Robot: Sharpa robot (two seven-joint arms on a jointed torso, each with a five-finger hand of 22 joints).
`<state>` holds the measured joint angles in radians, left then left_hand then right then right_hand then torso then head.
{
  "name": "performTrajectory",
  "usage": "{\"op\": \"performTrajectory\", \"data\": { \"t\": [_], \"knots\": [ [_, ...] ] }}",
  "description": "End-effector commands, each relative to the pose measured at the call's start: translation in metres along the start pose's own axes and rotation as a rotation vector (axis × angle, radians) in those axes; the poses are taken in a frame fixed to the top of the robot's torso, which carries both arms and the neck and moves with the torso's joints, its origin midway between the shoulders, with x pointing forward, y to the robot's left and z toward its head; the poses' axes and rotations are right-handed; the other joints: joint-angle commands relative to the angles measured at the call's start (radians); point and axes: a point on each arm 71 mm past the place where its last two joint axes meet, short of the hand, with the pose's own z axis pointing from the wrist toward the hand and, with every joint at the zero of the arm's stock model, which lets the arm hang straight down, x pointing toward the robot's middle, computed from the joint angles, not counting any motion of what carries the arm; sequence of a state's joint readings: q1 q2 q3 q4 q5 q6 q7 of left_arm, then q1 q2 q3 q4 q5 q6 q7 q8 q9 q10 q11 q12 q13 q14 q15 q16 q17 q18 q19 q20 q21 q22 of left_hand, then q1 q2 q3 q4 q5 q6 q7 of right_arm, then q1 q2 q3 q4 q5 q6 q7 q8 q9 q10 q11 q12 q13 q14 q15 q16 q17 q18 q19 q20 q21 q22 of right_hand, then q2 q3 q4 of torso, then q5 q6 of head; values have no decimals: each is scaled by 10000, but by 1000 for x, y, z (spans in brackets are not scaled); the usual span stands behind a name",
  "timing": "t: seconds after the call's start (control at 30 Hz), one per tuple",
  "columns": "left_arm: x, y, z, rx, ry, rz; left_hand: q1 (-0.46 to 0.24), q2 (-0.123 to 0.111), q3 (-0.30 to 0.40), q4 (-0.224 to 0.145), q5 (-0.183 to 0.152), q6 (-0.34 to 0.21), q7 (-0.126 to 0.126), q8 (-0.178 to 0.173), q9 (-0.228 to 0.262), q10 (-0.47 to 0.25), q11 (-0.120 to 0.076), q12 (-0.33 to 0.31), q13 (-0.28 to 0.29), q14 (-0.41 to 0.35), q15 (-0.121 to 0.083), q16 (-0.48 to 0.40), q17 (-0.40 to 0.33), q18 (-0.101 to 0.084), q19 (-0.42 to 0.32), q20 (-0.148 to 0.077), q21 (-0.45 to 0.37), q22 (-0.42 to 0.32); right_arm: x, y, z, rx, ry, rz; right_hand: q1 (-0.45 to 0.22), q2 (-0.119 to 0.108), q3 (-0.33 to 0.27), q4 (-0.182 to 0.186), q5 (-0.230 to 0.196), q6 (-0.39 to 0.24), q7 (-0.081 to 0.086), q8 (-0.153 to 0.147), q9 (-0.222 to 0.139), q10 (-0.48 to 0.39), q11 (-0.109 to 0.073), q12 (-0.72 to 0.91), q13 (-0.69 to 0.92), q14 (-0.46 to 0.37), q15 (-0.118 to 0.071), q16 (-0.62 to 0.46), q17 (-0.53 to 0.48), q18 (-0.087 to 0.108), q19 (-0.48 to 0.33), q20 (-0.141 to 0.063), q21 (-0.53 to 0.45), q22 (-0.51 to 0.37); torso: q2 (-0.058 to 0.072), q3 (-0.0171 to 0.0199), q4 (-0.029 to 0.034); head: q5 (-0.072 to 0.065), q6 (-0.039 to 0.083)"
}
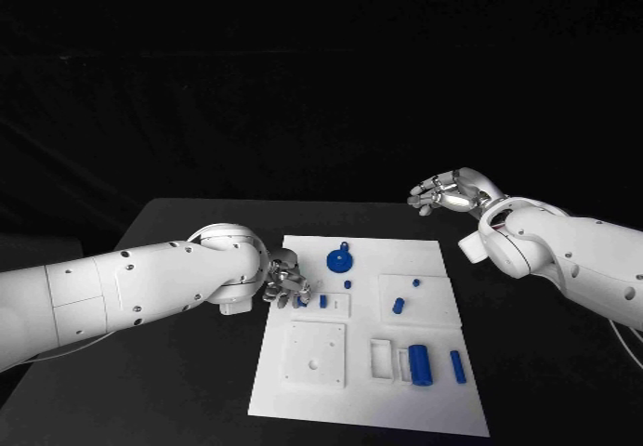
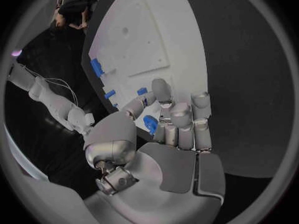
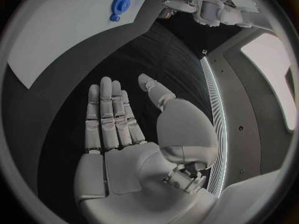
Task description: Assemble the parts on the task board
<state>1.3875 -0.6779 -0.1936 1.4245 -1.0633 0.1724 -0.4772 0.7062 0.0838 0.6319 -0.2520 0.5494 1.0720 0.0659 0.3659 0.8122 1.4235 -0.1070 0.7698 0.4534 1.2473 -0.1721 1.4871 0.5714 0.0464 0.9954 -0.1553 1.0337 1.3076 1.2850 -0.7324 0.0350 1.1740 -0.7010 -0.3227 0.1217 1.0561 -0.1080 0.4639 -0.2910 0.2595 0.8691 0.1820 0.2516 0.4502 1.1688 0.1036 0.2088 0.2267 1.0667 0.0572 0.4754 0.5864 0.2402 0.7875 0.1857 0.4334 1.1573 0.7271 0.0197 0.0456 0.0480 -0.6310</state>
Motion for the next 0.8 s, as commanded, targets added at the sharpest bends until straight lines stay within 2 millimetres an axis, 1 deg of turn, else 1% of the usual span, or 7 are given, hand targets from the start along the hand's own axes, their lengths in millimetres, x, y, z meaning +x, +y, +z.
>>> {"op": "performTrajectory", "data": {
  "t": [0.03,0.1,0.2,0.3,0.37,0.8],
  "knots": [
    [11,-1,3,-49,594,-38,26,199,22,111,-213,1782,-719,47,10,-39,4,36,14,337,-386,-13,13,43,-21,-1148,32,65,1,2,0,-133,93,-30,38,40,61,-4,66,42,28,57,-12,63,-22,-59,-12,24,24,-54,16,185,-14,39,-39,17,2,0,-10,4,-2],
    [11,-1,3,-47,602,-55,-13,192,24,157,-273,1785,-718,47,18,-43,6,44,22,336,-384,-14,19,44,-23,-1148,34,66,1,2,0,-133,95,-30,38,41,62,-4,67,42,28,58,-13,64,-22,-60,-12,24,25,-55,17,185,-14,40,-40,17,1,2,-9,6,4],
    [11,-2,3,-28,612,-70,-117,149,30,312,-625,1794,-722,45,45,-51,8,74,51,340,-382,-16,43,53,-33,-1154,39,69,1,2,0,-139,101,-27,39,40,63,-4,67,43,28,58,-14,65,-22,-62,-13,24,25,-57,18,186,-14,41,-41,18,3,4,-6,4,2],
    [11,-2,3,-14,596,-89,-156,120,34,384,-815,1802,-724,45,58,-56,10,89,66,342,-381,-16,57,57,-38,-1157,46,73,1,2,0,-133,100,-28,39,39,63,-4,67,42,28,59,-15,67,-22,-64,-13,24,25,-59,20,186,-15,41,-42,19,6,3,-8,9,-2],
    [11,-2,3,5,601,-88,-218,61,22,523,-1352,1809,-729,41,75,-60,10,110,88,341,-380,-17,75,65,-45,-1160,51,75,1,2,0,-133,97,-29,40,38,64,-4,68,42,28,59,-16,68,-22,-65,-14,24,25,-60,20,187,-15,42,-43,19,5,2,-8,8,-4],
    [12,-2,2,21,580,-81,-150,-15,74,479,-1388,1821,-734,43,88,-60,11,132,107,345,-380,-13,91,80,-58,-1169,59,82,1,2,0,-129,98,-29,41,35,66,-3,71,43,28,62,-21,75,-22,-76,-17,26,27,-68,27,189,-17,47,-50,24,5,-2,-6,0,-2]
  ]
}}
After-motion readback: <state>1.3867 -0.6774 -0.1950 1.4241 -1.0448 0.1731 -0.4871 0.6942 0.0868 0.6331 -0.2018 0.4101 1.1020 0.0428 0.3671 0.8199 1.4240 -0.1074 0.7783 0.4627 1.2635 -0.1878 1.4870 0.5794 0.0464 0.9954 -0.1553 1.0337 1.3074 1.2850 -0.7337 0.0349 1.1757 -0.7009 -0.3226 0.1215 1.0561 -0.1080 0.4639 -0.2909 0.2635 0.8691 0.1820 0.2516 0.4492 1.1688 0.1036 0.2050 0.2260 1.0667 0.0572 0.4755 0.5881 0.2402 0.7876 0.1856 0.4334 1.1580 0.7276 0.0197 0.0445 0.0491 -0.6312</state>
